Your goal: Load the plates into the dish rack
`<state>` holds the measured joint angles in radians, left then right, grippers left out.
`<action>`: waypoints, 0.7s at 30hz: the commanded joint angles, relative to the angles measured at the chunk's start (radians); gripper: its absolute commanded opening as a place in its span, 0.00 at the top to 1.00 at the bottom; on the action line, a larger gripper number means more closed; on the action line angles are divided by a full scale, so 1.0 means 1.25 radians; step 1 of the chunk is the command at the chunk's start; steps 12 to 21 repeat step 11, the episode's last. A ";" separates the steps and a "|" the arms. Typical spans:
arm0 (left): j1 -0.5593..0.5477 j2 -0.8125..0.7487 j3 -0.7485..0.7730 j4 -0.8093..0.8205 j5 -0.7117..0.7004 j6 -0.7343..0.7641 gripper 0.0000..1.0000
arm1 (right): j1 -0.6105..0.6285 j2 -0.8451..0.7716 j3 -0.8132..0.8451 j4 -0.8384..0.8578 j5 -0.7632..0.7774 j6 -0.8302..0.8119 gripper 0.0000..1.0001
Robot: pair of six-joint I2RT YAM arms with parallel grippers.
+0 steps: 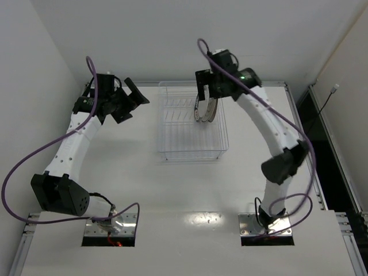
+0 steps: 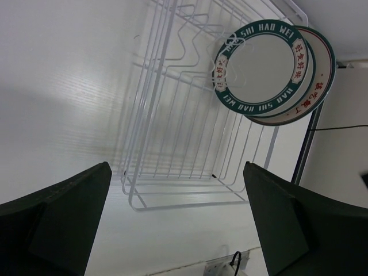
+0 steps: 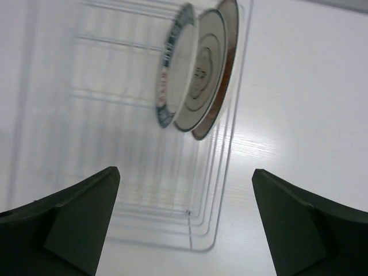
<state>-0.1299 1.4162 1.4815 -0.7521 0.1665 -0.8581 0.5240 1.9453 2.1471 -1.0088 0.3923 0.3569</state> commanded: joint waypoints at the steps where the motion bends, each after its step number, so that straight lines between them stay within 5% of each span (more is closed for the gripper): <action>1: 0.001 -0.043 -0.022 0.008 -0.009 -0.001 0.01 | -0.012 -0.167 -0.053 -0.030 -0.253 -0.077 0.02; 3: 0.001 -0.052 -0.041 0.008 -0.009 -0.001 0.01 | -0.012 -0.259 -0.178 0.010 -0.463 -0.121 0.00; 6: 0.001 -0.059 -0.073 0.008 -0.001 -0.009 0.01 | 0.009 -0.420 -0.517 0.178 -0.560 -0.044 0.00; 9: 0.001 -0.068 -0.081 0.015 -0.001 -0.009 0.01 | -0.001 -0.514 -0.716 0.316 -0.606 0.057 0.00; 21: 0.001 -0.082 -0.088 0.015 -0.001 -0.002 0.01 | 0.007 -0.541 -0.752 0.325 -0.575 0.096 0.00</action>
